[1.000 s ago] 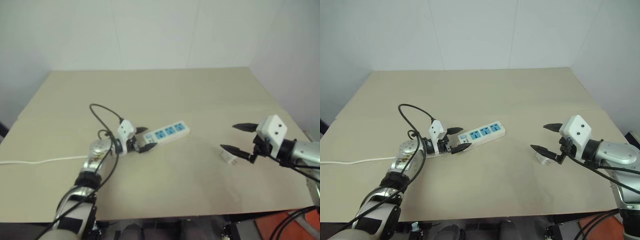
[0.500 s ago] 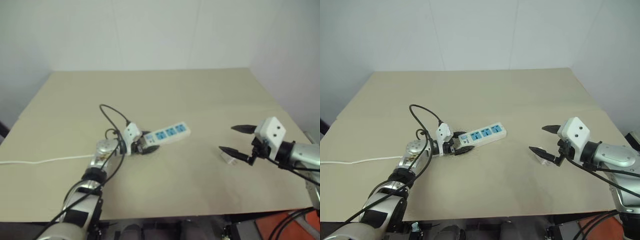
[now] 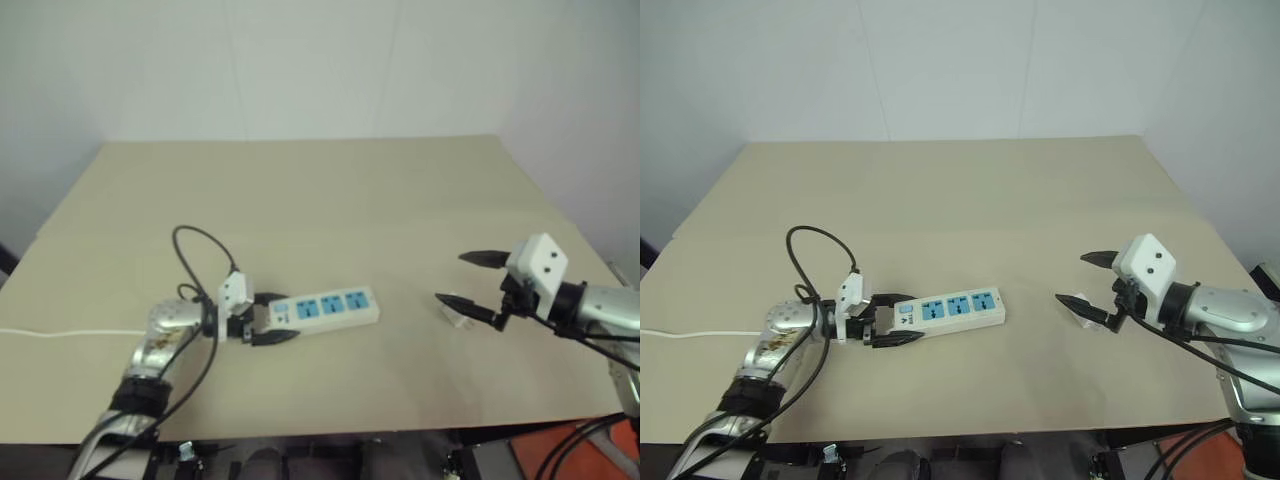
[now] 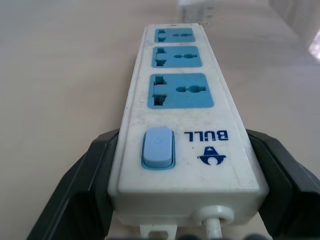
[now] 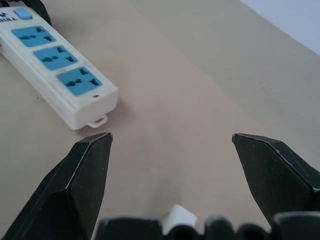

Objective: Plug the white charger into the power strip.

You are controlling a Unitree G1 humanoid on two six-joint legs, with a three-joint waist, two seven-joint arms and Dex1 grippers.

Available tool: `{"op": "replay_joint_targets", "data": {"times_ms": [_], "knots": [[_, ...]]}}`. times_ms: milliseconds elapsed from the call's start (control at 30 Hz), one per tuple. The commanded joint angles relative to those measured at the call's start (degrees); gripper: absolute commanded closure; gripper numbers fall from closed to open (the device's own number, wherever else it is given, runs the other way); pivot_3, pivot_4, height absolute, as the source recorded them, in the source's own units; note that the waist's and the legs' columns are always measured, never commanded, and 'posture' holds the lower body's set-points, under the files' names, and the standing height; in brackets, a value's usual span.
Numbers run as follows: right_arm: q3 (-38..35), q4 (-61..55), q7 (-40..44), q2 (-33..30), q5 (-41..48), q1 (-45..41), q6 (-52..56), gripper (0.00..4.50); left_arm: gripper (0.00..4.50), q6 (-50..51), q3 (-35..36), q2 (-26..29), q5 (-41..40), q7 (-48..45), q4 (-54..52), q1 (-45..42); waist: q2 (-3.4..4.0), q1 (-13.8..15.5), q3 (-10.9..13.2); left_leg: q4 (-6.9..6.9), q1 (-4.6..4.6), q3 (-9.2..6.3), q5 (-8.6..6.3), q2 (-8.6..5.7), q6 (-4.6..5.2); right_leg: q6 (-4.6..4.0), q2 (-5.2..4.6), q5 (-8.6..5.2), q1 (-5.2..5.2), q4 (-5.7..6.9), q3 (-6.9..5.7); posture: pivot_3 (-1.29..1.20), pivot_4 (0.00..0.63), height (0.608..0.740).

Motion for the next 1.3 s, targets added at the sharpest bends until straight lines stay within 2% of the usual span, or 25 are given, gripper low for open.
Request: {"op": "replay_joint_targets", "data": {"times_ms": [33,133,267,367,600,767,867,1033,1300], "knots": [[1.1,0.6,-1.6,0.7,0.0,-3.4,1.3,0.0,1.21,-2.6,-1.5,0.3,-0.2,-1.2,-3.6,1.1,0.0,0.1,0.0,0.0,0.0,0.0,0.0,0.01,0.0,0.0,0.01,0.0,0.0,-0.02,-0.01,0.0,0.15,0.74],[3.7,1.2,-6.2,2.3,-1.1,-7.7,7.2,0.0,1.21,-4.7,-2.9,-0.6,1.3,-0.6,-2.4,1.7,0.0,-0.1,0.0,0.0,-0.02,0.02,0.0,0.0,0.0,0.0,0.01,0.0,-0.02,-0.03,0.0,0.0,0.15,0.74],[6.0,1.0,-15.0,5.1,2.5,-19.4,30.8,0.0,1.21,-7.3,-5.8,-1.5,3.3,-1.0,-0.4,2.5,0.01,-0.3,0.0,0.01,-0.03,0.02,0.0,0.0,0.0,-0.03,0.0,0.02,-0.07,0.02,0.03,0.0,0.15,0.74],[9.9,3.1,-19.9,5.6,1.3,-29.3,46.5,0.0,1.21,-7.5,-6.6,-2.6,3.2,-1.1,0.8,2.2,0.03,-0.2,0.0,0.0,-0.04,-0.03,0.0,0.01,0.0,-0.03,0.02,0.01,-0.08,0.02,0.0,0.0,0.15,0.74],[25.3,14.8,-17.7,1.6,2.6,-47.3,70.6,0.0,1.21,-9.5,-7.8,-3.9,4.2,-0.6,3.7,0.8,0.08,0.7,0.0,0.01,-0.13,-0.04,0.0,-0.03,0.01,-0.03,-0.07,0.01,-0.06,-0.13,-0.14,0.0,0.15,0.74],[37.6,21.9,-14.0,-2.6,6.4,-54.6,73.4,0.0,1.21,-10.2,-8.1,-4.2,4.4,-0.6,4.6,0.8,0.1,1.0,-0.1,0.01,-0.14,-0.03,0.0,-0.03,0.01,-0.03,-0.1,0.01,-0.08,-0.11,-0.14,0.0,0.15,0.74],[43.2,24.6,-12.3,-3.6,6.2,-56.1,73.4,0.0,1.21,-10.3,-7.9,-4.4,4.3,-0.3,4.8,0.8,0.11,1.0,-0.1,0.01,-0.14,-0.02,0.0,-0.03,0.01,-0.03,-0.1,0.01,-0.08,-0.12,-0.15,0.0,0.15,0.74],[47.8,28.7,-10.6,-3.2,5.2,-56.1,73.4,0.0,1.21,-10.1,-7.6,-4.9,4.3,0.6,5.1,0.3,0.15,1.0,-0.1,0.01,-0.14,-0.02,0.0,-0.04,0.01,-0.03,-0.1,0.01,-0.09,-0.09,-0.15,0.0,0.15,0.74],[50.2,30.5,-9.7,-1.9,3.7,-54.1,71.8,0.0,1.21,-10.0,-7.5,-4.7,4.4,0.8,5.1,0.3,0.17,1.0,-0.1,0.01,-0.15,-0.03,0.0,-0.04,0.01,-0.03,-0.1,0.01,-0.11,-0.08,-0.15,0.0,0.15,0.74]]}}
